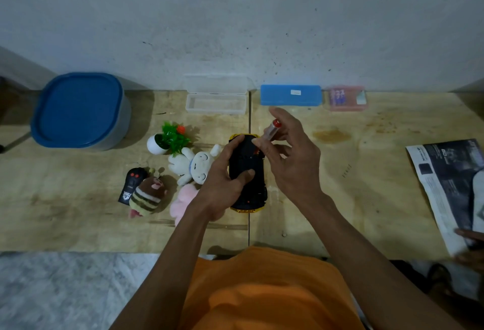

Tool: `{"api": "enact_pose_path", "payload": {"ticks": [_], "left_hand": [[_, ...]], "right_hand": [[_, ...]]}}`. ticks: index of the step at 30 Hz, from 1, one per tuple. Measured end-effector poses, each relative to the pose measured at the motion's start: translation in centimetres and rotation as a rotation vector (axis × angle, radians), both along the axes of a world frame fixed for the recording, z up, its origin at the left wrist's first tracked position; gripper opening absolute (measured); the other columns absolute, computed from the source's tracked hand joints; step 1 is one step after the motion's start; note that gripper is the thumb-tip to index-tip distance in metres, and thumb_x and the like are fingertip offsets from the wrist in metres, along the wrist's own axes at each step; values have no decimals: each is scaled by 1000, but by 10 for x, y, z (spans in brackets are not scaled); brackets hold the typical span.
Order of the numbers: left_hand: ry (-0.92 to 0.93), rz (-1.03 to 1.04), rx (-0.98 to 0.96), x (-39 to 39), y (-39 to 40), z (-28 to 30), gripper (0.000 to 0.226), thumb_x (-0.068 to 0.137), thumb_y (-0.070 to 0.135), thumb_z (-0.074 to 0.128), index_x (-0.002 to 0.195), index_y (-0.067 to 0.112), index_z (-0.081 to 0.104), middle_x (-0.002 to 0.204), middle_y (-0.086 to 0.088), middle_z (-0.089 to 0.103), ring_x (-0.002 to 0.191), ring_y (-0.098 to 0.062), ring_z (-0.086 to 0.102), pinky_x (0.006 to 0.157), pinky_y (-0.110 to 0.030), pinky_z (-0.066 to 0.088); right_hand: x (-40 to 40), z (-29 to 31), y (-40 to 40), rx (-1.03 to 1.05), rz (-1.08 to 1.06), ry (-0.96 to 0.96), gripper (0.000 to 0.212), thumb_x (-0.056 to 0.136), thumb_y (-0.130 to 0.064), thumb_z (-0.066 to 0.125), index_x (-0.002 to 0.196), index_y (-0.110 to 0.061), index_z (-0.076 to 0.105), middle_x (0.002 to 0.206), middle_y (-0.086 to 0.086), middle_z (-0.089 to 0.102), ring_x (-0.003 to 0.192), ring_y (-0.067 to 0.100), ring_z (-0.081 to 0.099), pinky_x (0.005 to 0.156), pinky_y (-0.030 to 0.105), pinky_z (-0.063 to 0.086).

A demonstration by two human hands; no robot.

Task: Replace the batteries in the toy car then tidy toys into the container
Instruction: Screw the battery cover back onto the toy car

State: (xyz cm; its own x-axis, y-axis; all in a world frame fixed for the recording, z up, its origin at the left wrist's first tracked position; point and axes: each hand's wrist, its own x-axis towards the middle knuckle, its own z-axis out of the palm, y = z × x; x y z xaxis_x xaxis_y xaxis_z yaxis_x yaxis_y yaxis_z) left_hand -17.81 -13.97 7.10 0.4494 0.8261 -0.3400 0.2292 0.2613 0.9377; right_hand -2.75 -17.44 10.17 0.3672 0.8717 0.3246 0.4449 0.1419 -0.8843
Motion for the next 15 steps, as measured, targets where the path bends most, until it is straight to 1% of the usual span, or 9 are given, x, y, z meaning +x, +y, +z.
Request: {"api": "enact_pose_path", "payload": {"ticks": [2,4,6,7,10,11,13,15], "left_hand": [[0,6,-4,-1,0,-1,70,93,-3,63,149,33,41,138,10,54,122,-2,57,90,-21,56],[4,15,-16,-2,-1,-3,70,93,-1,64,148,35,41,141,7,54,125,-9,57,96,-30,56],[10,23,-25,-4,-1,-5,70,93,0,65,148,36,41,142,7,54,126,-11,57,100,-34,55],[13,25,-23,-4,-2,-5,70,93,0,65,148,36,41,142,7,53,126,-11,57,100,-34,55],[19,16,-14,-4,-2,-4,71,92,0,66,148,35,41,141,9,53,125,-9,57,98,-31,55],[21,13,-10,-4,-2,-4,71,92,0,66,148,35,41,141,9,53,125,-8,56,98,-30,55],[23,14,-7,-4,-2,-3,71,91,-1,66,149,33,40,140,8,54,125,-9,57,98,-31,55],[29,15,-2,-4,-1,-3,72,91,-2,67,148,32,41,140,7,54,126,-10,56,97,-28,55]], "right_hand": [[2,-1,0,27,26,-61,50,92,-13,71,138,-16,53,116,-4,61,99,-1,62,76,19,58],[5,-1,-1,45,67,-111,47,96,-8,65,140,-10,51,120,4,64,103,10,66,79,20,59],[7,-1,0,52,78,-83,46,97,-3,62,141,-6,50,124,7,66,107,14,68,82,22,59],[7,-1,1,59,59,-69,46,96,-3,63,140,-6,52,121,8,68,105,14,69,81,23,60],[8,0,5,100,5,-100,45,93,-5,69,135,-9,57,107,9,70,92,15,71,75,22,60],[8,0,5,111,10,-120,44,92,-4,69,134,-8,57,107,9,70,91,15,71,75,21,60],[8,0,4,129,27,-148,41,94,-1,66,134,-4,57,111,10,70,95,14,70,75,21,60],[9,1,6,149,4,-140,37,94,-1,66,131,-2,60,110,9,71,95,12,71,73,21,60]]}}
